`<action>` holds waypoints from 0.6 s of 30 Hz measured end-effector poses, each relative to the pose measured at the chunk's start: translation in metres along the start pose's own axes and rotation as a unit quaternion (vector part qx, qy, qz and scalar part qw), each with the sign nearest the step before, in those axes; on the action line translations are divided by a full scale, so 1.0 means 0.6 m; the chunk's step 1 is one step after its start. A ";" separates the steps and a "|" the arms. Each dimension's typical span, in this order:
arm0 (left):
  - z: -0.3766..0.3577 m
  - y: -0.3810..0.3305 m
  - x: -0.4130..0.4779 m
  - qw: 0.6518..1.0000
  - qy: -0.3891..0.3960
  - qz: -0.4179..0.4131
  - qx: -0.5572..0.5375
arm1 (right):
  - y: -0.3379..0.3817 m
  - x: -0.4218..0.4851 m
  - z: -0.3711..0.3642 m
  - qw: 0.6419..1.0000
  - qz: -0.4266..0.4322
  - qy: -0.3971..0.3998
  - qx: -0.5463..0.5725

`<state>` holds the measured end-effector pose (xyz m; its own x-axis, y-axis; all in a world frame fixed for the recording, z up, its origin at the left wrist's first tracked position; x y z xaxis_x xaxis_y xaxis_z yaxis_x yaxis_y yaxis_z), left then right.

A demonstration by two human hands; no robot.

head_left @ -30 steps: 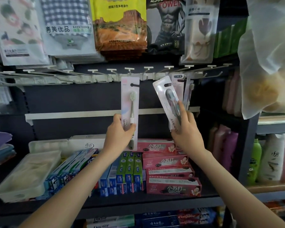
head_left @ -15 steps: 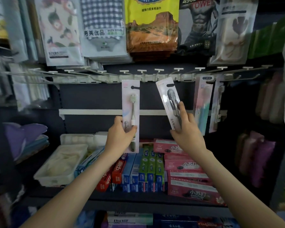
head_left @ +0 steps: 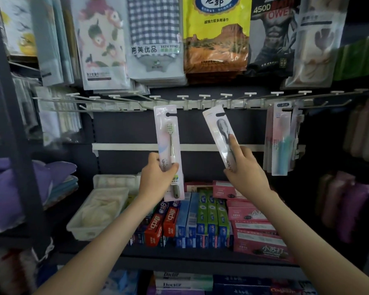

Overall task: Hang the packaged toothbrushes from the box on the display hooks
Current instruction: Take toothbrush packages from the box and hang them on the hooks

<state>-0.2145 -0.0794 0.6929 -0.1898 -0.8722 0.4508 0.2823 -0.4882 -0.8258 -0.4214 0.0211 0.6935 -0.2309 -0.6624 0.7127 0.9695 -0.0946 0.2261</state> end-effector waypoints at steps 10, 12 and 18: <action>0.003 -0.002 0.003 1.000 0.019 -0.010 -0.013 | 0.008 0.028 0.013 0.998 -0.052 0.004 -0.034; -0.006 -0.006 0.004 1.000 0.026 -0.014 -0.008 | 0.009 0.030 0.015 0.998 -0.044 0.011 -0.037; -0.032 -0.025 0.010 0.999 0.034 -0.029 -0.003 | 0.003 0.029 0.021 0.998 -0.042 0.003 -0.054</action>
<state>-0.2377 -0.0767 0.7014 -0.2688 -0.8383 0.4743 0.2627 -0.5375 -0.8013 -0.4245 0.0187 0.7146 -0.3122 -0.6523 0.6907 0.9498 -0.2290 0.2130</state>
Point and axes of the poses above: each hand's wrist, its own x-axis towards the middle knuckle, its own z-axis out of the back of the hand, y = z × x, the point moved 2 cm from there along x, towards the middle knuckle, and after that the axes turned 7 degrees about z, right-handed, at the moved point
